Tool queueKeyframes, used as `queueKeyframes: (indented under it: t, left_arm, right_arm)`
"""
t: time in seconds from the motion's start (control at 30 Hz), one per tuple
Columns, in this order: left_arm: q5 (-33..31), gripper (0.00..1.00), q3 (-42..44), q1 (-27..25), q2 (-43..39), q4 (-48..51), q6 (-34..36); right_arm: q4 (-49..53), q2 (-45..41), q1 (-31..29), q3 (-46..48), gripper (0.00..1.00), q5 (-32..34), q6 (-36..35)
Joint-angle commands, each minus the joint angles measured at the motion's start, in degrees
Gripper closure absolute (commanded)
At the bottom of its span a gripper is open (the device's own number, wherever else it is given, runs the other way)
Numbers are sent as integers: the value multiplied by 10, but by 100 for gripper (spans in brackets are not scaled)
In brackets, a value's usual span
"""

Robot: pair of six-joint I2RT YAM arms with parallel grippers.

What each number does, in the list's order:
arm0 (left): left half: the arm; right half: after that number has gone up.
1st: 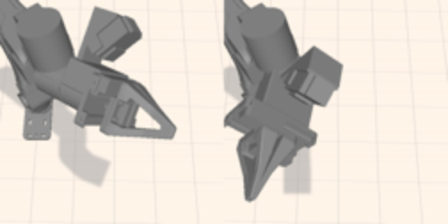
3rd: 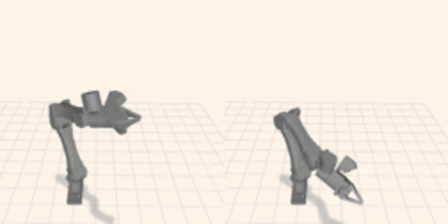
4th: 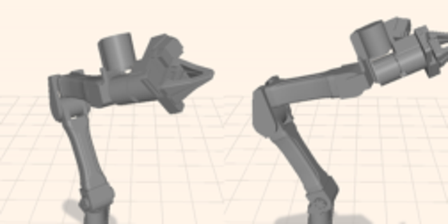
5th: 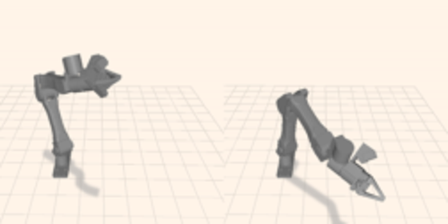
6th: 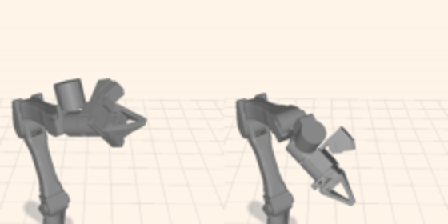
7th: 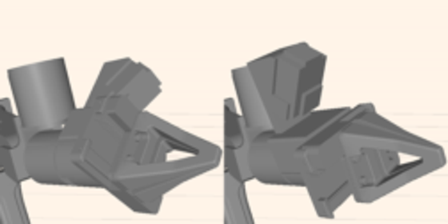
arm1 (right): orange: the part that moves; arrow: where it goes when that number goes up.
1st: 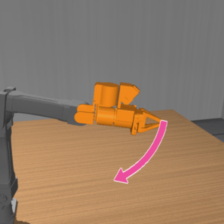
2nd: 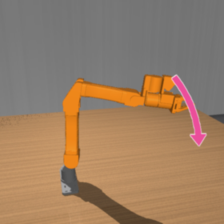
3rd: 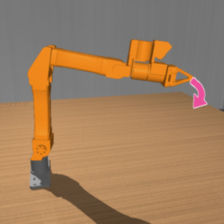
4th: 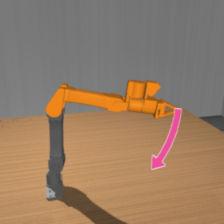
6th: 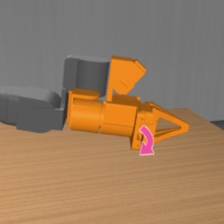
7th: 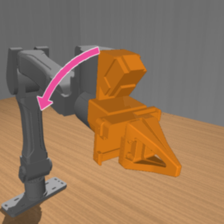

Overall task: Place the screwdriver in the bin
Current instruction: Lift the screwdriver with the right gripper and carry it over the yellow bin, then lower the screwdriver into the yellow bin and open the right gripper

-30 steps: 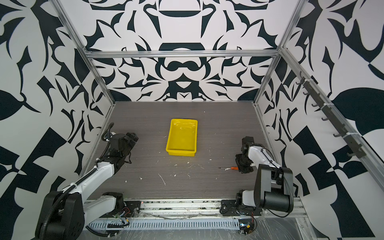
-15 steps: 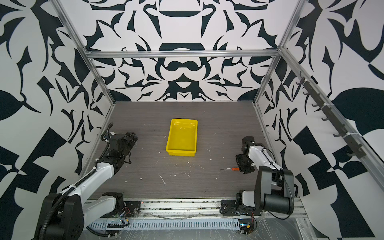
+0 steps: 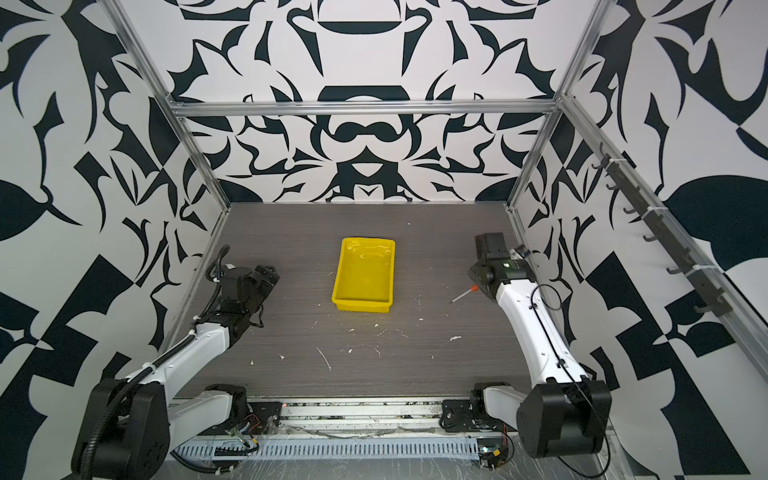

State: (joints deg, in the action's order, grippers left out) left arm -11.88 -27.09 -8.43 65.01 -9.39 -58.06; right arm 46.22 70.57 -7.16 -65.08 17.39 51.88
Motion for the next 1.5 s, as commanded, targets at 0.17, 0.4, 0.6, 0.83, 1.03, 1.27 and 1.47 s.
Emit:
queueKeyframes:
  t: [0.17, 0.4, 0.6, 0.83, 1.03, 1.27, 1.47]
  left_arm:
    - [4, 14, -7, -1, -4, -9, 3]
    - [-12, 14, -4, -1, -13, -9, 11]
    - [-19, 14, -7, 0, -2, -8, 10]
    - [-18, 14, -4, 0, -5, -20, 11]
    - [-23, 14, -11, 0, 5, -10, 17]
    - [-21, 14, -11, 0, 9, -13, 15]
    - [-16, 14, -17, 0, 10, -7, 21]
  right_arm:
    - [-25, 158, -148, -185, 88, 77, -121]
    - [-26, 260, -244, -276, 89, 98, -143]
    - [-69, 291, -266, -277, 89, 49, -113]
    - [-105, 350, -293, -289, 89, -5, -109]
    - [-98, 434, -296, -335, 89, -46, -107]
    - [-62, 525, -310, -422, 89, -46, -116]
    - [-22, 576, -310, -473, 86, -16, -133]
